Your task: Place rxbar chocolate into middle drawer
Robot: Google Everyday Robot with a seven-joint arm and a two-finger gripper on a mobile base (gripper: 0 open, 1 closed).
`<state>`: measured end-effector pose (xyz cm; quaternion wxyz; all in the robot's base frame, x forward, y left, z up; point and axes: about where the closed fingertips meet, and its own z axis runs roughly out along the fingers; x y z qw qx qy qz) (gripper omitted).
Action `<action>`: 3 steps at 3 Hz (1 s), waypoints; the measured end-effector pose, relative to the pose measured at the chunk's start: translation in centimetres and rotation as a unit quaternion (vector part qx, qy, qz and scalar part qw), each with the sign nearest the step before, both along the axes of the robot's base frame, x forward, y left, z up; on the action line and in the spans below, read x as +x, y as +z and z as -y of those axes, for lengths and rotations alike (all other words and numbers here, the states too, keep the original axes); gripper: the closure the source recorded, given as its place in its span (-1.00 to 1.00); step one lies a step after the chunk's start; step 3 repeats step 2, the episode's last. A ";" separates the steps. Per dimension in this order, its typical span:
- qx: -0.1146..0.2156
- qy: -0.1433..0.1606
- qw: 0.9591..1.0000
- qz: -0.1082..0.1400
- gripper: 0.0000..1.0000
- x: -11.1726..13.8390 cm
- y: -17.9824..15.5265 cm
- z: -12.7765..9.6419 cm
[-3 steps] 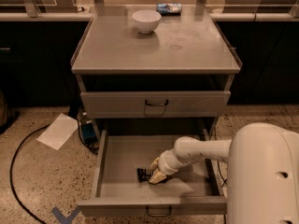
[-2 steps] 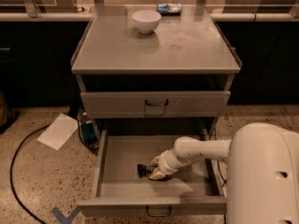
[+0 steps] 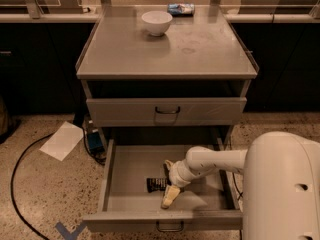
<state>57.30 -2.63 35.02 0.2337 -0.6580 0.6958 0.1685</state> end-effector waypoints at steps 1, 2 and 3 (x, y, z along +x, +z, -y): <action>0.000 0.000 1.000 0.000 -1.00 0.0 0.0 0.0; 0.005 -0.001 1.000 0.007 -1.00 0.0 0.8 0.1; 0.005 -0.001 1.000 0.007 -1.00 0.0 0.8 0.1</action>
Offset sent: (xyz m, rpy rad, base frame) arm 0.0030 -0.0050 0.0203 0.0223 -0.0376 -0.0114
